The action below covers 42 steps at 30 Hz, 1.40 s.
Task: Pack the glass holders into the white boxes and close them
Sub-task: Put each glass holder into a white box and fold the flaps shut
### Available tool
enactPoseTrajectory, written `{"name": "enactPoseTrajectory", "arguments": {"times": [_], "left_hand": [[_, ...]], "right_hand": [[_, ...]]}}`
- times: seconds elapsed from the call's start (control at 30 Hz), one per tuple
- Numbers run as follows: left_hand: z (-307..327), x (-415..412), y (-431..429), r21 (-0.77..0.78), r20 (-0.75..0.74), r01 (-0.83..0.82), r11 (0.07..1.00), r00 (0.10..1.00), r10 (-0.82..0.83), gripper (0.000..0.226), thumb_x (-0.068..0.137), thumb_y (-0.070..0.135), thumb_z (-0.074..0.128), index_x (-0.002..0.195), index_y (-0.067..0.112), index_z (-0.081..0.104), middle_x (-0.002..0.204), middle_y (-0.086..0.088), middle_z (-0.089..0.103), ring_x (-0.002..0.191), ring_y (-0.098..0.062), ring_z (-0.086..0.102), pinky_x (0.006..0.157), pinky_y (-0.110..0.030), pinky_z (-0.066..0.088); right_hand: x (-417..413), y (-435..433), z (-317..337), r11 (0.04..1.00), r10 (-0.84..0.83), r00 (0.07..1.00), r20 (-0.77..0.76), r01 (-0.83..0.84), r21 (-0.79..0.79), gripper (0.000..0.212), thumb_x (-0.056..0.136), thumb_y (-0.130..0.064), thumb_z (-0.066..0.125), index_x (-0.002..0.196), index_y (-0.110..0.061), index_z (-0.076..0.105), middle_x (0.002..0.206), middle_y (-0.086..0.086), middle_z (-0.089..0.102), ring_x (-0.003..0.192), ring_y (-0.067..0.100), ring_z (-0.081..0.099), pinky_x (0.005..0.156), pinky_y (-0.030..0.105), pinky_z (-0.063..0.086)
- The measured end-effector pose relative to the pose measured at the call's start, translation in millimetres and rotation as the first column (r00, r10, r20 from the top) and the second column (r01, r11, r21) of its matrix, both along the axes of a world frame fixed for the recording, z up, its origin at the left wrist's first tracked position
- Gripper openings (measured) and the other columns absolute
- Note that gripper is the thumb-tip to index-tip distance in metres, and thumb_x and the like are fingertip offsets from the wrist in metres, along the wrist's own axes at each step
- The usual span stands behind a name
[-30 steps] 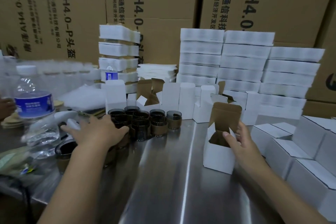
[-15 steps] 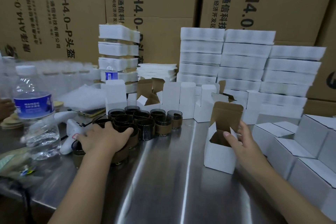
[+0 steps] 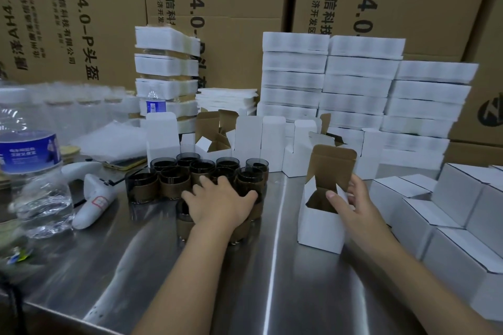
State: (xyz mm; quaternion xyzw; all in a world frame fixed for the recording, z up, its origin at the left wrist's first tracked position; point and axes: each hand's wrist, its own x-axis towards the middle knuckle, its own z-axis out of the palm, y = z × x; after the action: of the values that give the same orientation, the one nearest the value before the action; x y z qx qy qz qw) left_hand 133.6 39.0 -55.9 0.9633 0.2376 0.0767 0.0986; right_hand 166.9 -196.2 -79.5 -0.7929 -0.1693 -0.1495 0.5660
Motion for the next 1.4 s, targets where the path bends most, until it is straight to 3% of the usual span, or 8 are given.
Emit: {"name": "enactPoseTrajectory", "arguments": {"times": [0.23, 0.47, 0.7, 0.83, 1.0, 1.17, 1.3, 1.4], "left_hand": [[-1, 18, -26, -0.135, 0.265, 0.266, 0.955, 0.938, -0.223, 0.060, 0.089, 0.050, 0.049, 0.139, 0.018, 0.040, 0.145, -0.006, 0.040, 0.135, -0.028, 0.033, 0.111, -0.046, 0.022], [-3, 37, -39, -0.123, 0.265, 0.331, 0.936, 0.920, -0.291, 0.048, 0.092, 0.048, 0.044, 0.131, 0.019, 0.047, 0.128, -0.004, 0.057, 0.121, -0.026, 0.049, 0.113, -0.047, 0.018], [-11, 44, -43, -0.089, 0.511, 0.312, 0.946, 0.830, -0.225, 0.034, 0.095, 0.044, 0.041, 0.110, 0.025, 0.064, 0.096, 0.004, 0.069, 0.084, -0.015, 0.058, 0.094, -0.037, 0.043], [-10, 42, -43, -0.018, 0.579, 0.359, 0.933, 0.765, -0.283, 0.030, 0.095, 0.040, 0.041, 0.098, 0.025, 0.067, 0.091, 0.008, 0.067, 0.089, -0.012, 0.056, 0.109, -0.041, 0.023], [-6, 37, -54, 0.147, 0.531, 0.404, 0.903, 0.738, -0.416, 0.027, 0.091, 0.040, 0.047, 0.095, 0.026, 0.070, 0.094, 0.010, 0.067, 0.098, -0.013, 0.057, 0.109, -0.039, 0.010], [-8, 35, -60, 0.205, 0.354, 0.450, 0.869, 0.794, -0.495, 0.025, 0.089, 0.038, 0.054, 0.105, 0.026, 0.068, 0.099, 0.005, 0.069, 0.102, -0.017, 0.057, 0.109, -0.040, 0.013], [-8, 37, -61, 0.163, 0.332, 0.474, 0.865, 0.800, -0.500, 0.025, 0.090, 0.024, 0.057, 0.113, 0.025, 0.066, 0.108, 0.003, 0.068, 0.107, -0.019, 0.056, 0.108, -0.038, 0.023], [-9, 38, -62, 0.157, 0.338, 0.486, 0.860, 0.792, -0.509, 0.027, 0.089, 0.016, 0.057, 0.111, 0.026, 0.067, 0.105, 0.002, 0.069, 0.102, -0.019, 0.058, 0.102, -0.034, 0.032]], "right_hand": [[1, -1, 0, 1.000, 0.003, 1.000, -0.004, -0.003, -0.011, 0.047, 0.091, -0.034, 0.056, 0.133, -0.037, 0.035, 0.118, -0.021, 0.052, 0.102, -0.010, 0.052, 0.075, 0.011, 0.042], [-1, -1, 1, 0.999, -0.010, 1.000, -0.002, 0.010, -0.036, 0.043, 0.091, -0.036, 0.055, 0.127, -0.043, 0.032, 0.114, -0.028, 0.048, 0.096, -0.020, 0.050, 0.066, 0.002, 0.042], [2, 0, 0, 0.998, -0.063, 0.998, 0.008, 0.063, -0.015, 0.035, 0.089, -0.040, 0.055, 0.122, -0.033, 0.042, 0.112, -0.016, 0.057, 0.088, -0.019, 0.053, 0.061, -0.001, 0.040], [3, 0, 0, 0.996, -0.090, 0.996, 0.016, 0.090, -0.023, 0.036, 0.089, -0.044, 0.055, 0.121, -0.034, 0.044, 0.114, -0.016, 0.058, 0.096, -0.010, 0.054, 0.063, 0.005, 0.043], [4, 0, 1, 0.993, -0.113, 0.993, 0.044, 0.114, -0.025, 0.037, 0.089, -0.040, 0.057, 0.124, -0.034, 0.045, 0.118, -0.014, 0.057, 0.104, -0.005, 0.051, 0.064, 0.003, 0.042], [8, -2, 0, 0.990, -0.133, 0.990, 0.056, 0.134, -0.030, 0.038, 0.089, -0.036, 0.058, 0.125, -0.036, 0.047, 0.115, -0.020, 0.058, 0.111, 0.005, 0.053, 0.075, 0.012, 0.039], [6, -1, -1, 0.987, -0.159, 0.984, 0.075, 0.162, -0.022, 0.074, 0.086, -0.037, 0.063, 0.142, -0.045, 0.014, 0.117, -0.022, 0.048, 0.104, -0.005, 0.052, 0.078, 0.015, 0.040], [3, 0, 1, 0.973, -0.208, 0.969, 0.135, 0.220, -0.077, 0.066, 0.081, -0.046, 0.062, 0.125, -0.060, 0.015, 0.114, -0.032, 0.042, 0.096, -0.007, 0.054, 0.072, 0.021, 0.044]]}}
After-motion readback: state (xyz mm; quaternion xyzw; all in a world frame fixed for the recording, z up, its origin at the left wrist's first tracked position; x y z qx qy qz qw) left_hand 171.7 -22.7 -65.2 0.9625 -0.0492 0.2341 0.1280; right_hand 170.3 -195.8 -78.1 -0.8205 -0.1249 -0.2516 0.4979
